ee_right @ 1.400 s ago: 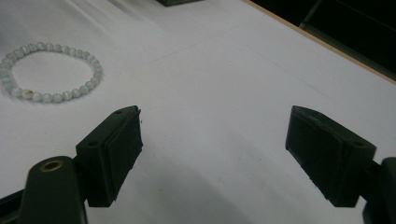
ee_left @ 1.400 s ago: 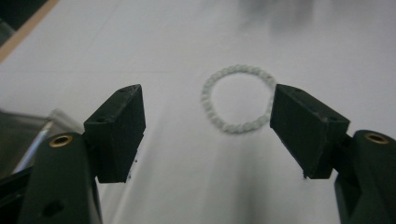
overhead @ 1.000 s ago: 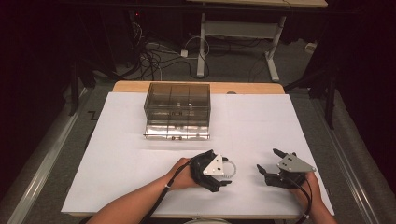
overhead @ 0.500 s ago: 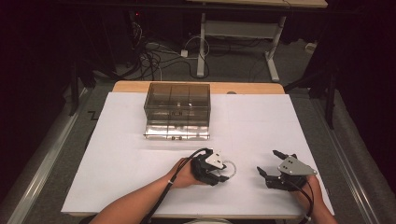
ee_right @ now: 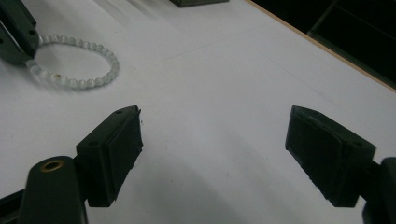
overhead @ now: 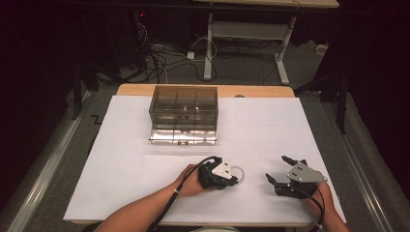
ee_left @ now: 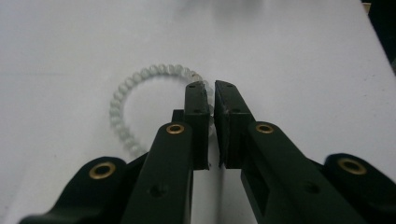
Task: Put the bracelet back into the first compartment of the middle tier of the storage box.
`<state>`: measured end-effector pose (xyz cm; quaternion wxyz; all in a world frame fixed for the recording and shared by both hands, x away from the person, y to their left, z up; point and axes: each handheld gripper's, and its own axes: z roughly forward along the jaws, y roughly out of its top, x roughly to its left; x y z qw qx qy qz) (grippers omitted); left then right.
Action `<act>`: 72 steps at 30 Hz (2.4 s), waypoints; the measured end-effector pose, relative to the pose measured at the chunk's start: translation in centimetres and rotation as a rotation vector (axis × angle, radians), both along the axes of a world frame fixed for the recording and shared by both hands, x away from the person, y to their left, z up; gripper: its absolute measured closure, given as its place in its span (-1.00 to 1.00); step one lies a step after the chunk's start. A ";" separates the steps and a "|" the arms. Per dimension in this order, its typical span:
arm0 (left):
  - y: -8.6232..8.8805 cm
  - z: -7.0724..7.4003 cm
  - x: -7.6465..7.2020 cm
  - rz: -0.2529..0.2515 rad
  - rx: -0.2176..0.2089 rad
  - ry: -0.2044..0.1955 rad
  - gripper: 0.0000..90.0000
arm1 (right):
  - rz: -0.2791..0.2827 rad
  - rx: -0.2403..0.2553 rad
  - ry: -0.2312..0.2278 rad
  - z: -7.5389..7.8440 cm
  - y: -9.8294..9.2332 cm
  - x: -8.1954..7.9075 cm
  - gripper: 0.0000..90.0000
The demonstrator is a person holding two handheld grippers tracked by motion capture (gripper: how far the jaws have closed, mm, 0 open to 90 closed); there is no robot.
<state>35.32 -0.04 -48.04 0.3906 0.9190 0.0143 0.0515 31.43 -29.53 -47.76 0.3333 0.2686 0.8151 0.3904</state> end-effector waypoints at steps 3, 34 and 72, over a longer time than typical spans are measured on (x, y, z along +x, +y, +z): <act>0.8 1.0 -0.4 0.013 -0.062 -0.049 0.84 | -0.001 0.001 -0.002 0.1 -0.1 -0.1 -0.57; 5.3 4.9 -0.2 0.116 -0.187 -0.165 0.84 | -0.001 0.005 -0.019 0.3 -0.3 -0.1 -0.57; 7.5 5.9 0.9 0.198 -0.180 -0.214 0.84 | 0.006 -0.004 -0.017 0.2 -0.2 -0.1 -0.57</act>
